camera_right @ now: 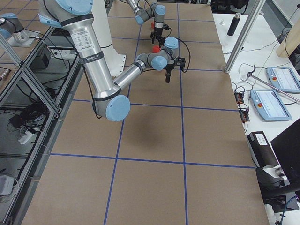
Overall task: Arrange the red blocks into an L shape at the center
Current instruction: 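Lower the left gripper onto the red cube left of center and grasp it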
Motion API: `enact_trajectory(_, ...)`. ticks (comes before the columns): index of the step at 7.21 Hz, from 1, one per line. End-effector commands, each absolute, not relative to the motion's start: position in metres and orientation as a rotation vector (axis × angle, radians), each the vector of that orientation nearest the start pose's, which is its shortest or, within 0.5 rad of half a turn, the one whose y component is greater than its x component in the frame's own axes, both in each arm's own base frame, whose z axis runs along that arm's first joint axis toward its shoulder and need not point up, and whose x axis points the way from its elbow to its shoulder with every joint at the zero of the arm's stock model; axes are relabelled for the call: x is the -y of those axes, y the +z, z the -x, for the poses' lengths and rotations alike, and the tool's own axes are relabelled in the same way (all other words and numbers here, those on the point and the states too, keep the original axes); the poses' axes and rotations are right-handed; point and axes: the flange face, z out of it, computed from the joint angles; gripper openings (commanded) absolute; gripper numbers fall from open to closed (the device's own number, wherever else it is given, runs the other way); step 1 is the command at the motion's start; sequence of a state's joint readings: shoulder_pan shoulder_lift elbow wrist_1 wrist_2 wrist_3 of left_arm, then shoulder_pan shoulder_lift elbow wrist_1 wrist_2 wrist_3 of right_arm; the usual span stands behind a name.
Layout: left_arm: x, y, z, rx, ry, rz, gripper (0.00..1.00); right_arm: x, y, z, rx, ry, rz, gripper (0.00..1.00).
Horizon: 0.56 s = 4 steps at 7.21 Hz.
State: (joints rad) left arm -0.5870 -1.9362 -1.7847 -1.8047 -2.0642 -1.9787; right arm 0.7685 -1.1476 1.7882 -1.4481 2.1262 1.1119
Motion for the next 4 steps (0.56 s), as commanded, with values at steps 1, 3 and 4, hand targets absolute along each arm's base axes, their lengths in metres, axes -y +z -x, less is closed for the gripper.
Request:
enact_trajectory(1, 0.412, 0.324, -0.466, -0.868, -0.728, 0.404, 1.0, 0.488, 0.309, 0.389, 0.908, 0.079, 0.002, 1.0)
enact_trajectory(3, 0.412, 0.33, -0.471, -0.852, -0.728, 0.408, 1.0, 0.488, 0.312, 0.389, 0.903, 0.08, 0.007, 1.0)
enact_trajectory(4, 0.412, 0.335, -0.473, -0.843, -0.729, 0.409, 0.99, 0.488, 0.312, 0.389, 0.903, 0.08, 0.007, 1.0)
